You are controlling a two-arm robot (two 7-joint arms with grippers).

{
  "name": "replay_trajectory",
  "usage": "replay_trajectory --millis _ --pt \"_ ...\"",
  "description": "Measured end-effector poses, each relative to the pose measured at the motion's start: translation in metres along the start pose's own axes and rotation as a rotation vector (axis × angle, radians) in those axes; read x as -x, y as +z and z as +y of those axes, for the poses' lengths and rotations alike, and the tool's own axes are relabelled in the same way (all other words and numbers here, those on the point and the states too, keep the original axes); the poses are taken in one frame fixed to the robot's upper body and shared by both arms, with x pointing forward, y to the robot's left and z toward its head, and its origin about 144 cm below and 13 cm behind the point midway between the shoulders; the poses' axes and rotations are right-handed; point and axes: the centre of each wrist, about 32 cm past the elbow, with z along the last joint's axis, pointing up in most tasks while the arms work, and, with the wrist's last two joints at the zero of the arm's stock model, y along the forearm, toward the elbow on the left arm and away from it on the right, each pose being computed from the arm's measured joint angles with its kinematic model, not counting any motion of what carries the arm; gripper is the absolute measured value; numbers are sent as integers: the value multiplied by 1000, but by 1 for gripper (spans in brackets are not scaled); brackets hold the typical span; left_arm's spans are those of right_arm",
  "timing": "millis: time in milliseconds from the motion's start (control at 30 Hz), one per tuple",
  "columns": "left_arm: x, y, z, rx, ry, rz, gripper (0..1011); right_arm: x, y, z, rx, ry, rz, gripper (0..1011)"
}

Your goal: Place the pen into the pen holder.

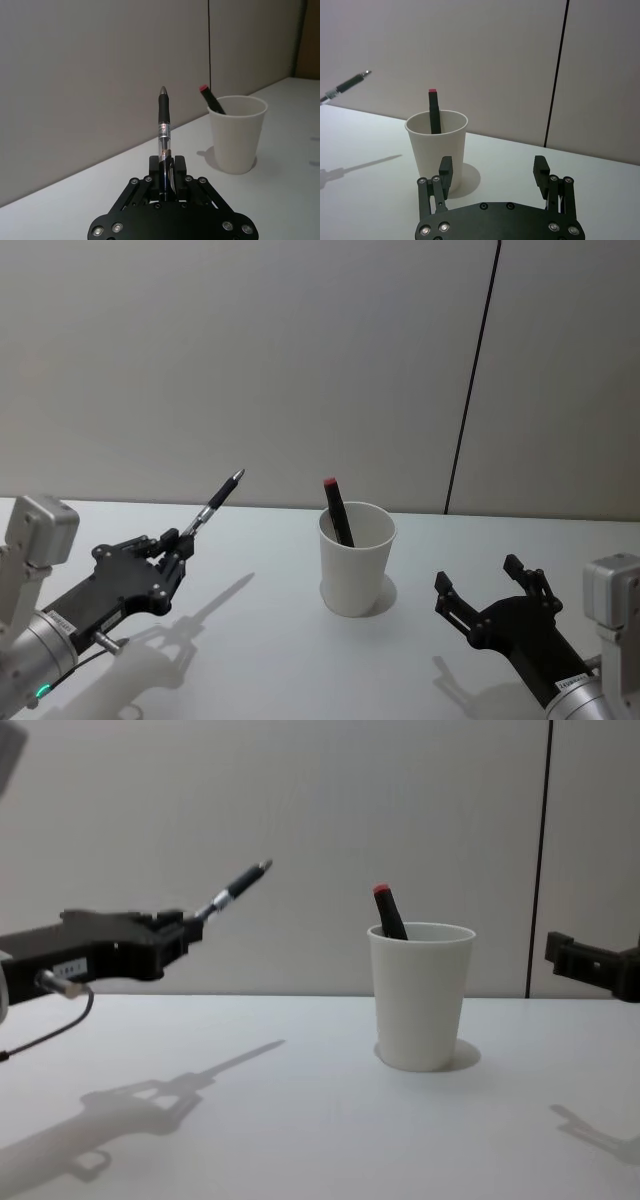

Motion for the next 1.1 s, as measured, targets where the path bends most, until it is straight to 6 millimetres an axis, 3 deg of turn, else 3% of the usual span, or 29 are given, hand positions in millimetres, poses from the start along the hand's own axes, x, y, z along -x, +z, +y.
replay_trajectory --millis 467,1100 --pt "0 7 -3 122 -139 14 180 0 0 0 0 0 0 1001" --pt "11 6 -35 147 -286 19 180 0 0 0 0 0 0 1001"
